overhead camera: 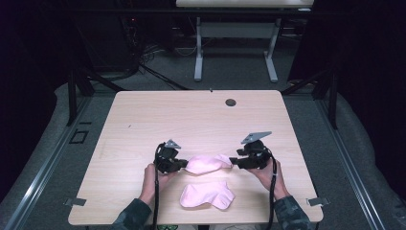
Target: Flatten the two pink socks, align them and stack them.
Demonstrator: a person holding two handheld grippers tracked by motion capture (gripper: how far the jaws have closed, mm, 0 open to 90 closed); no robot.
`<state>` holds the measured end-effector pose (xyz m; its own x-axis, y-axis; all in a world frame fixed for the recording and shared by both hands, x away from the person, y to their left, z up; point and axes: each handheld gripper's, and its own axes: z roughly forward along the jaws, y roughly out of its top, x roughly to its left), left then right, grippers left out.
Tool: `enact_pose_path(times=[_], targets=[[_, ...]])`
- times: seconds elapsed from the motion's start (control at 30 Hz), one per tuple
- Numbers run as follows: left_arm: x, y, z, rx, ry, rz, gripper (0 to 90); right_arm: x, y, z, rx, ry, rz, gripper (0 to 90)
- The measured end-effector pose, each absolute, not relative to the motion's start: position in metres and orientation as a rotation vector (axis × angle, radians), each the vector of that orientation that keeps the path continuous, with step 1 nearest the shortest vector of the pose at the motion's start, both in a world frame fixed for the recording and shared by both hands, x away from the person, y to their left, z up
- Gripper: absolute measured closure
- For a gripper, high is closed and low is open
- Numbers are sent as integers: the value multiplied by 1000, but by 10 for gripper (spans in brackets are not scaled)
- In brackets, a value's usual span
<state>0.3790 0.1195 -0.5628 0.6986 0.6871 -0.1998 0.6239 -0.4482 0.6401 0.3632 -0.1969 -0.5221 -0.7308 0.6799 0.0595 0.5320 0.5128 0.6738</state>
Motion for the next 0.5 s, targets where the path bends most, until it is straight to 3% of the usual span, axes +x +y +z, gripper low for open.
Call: enact_pose_path(times=[0.13,0.2,0.33,0.5], targets=[[378,120,-562,2191,998,127,889,359,-187,-540,976,2594,962,505],[378,120,-562,2187,993,128,889,359,-184,-548,960,2609,955,568],[376,120,-559,2178,980,142,892,360,-182,-558,985,2577,930,843],[369,116,-549,2143,938,146,893,349,-188,-535,1029,2530,974,859]])
